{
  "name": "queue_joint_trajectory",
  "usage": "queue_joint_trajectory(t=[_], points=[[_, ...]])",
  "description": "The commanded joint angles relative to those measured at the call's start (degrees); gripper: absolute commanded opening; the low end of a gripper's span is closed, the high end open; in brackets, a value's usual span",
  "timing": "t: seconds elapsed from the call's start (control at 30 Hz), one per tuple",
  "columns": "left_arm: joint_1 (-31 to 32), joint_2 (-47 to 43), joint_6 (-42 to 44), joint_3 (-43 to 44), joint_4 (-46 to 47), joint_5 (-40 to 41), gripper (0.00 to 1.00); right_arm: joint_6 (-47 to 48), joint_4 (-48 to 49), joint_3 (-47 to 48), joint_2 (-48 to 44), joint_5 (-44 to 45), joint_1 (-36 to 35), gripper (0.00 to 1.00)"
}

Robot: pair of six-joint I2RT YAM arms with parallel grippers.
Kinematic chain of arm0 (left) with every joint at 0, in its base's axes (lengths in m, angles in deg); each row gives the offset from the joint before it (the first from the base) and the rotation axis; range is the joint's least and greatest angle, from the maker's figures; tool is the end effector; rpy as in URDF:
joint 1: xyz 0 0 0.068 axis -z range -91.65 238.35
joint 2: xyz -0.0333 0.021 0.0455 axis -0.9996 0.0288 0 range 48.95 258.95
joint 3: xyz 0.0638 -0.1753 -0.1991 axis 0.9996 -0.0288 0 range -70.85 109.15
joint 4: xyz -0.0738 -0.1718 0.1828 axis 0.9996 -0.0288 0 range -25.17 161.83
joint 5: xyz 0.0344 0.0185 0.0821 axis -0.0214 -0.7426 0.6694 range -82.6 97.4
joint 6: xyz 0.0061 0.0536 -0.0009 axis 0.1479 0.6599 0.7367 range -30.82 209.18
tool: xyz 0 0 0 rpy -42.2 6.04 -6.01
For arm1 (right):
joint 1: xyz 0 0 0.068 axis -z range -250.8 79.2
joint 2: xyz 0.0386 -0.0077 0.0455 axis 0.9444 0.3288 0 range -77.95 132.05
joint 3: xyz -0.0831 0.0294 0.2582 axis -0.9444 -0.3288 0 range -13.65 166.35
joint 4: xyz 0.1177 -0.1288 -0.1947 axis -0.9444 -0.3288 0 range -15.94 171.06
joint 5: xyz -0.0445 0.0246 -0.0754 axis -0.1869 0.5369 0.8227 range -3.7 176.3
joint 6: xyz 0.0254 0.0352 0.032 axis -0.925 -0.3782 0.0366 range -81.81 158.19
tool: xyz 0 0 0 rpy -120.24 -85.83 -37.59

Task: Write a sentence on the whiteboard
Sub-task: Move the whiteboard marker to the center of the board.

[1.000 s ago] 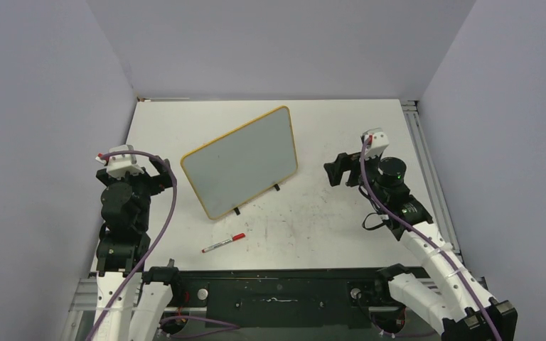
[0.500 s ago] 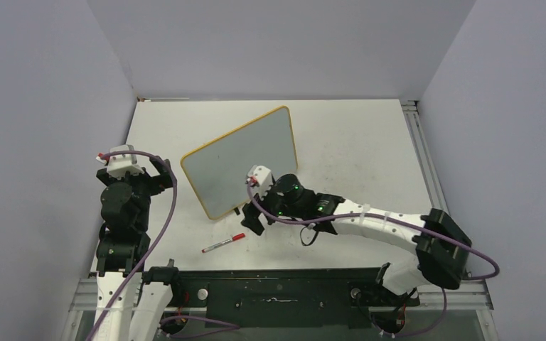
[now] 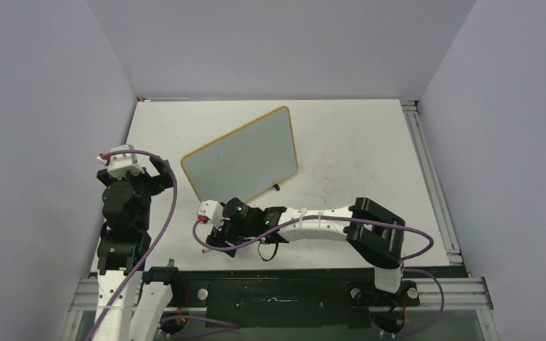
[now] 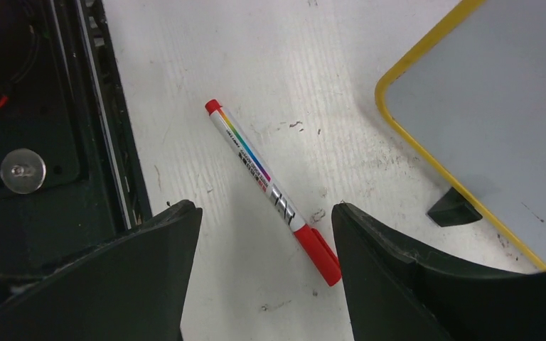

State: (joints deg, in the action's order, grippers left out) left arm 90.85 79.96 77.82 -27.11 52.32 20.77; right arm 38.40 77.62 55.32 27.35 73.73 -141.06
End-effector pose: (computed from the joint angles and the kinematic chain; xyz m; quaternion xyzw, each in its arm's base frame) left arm 0.1277 0.0027 0.3492 -0.1344 0.7344 0.0068 0.6653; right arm 0.1299 0.3850 0.2018 -0.5572 0.7083 0.3234 0.2886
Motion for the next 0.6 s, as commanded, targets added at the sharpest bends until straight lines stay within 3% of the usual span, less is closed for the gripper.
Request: queue_joint_trajectory(t=[0.0,0.43,0.57], points=[[-0.39,0.36,0.28,0.13,2.12,0.87,0.96,2.99,-0.05,3.8,3.26,4.45,-1.6,0.69],[-0.31,-0.02,0.63,0.04,2.13,0.43,0.96,3.56,1.42,5.23,9.0,8.72,-2.33,0.64],[-0.31,-0.05,0.63,0.02,2.06,0.56,0.96,2.44,1.68,5.08,10.4,7.65,-2.17,0.5]])
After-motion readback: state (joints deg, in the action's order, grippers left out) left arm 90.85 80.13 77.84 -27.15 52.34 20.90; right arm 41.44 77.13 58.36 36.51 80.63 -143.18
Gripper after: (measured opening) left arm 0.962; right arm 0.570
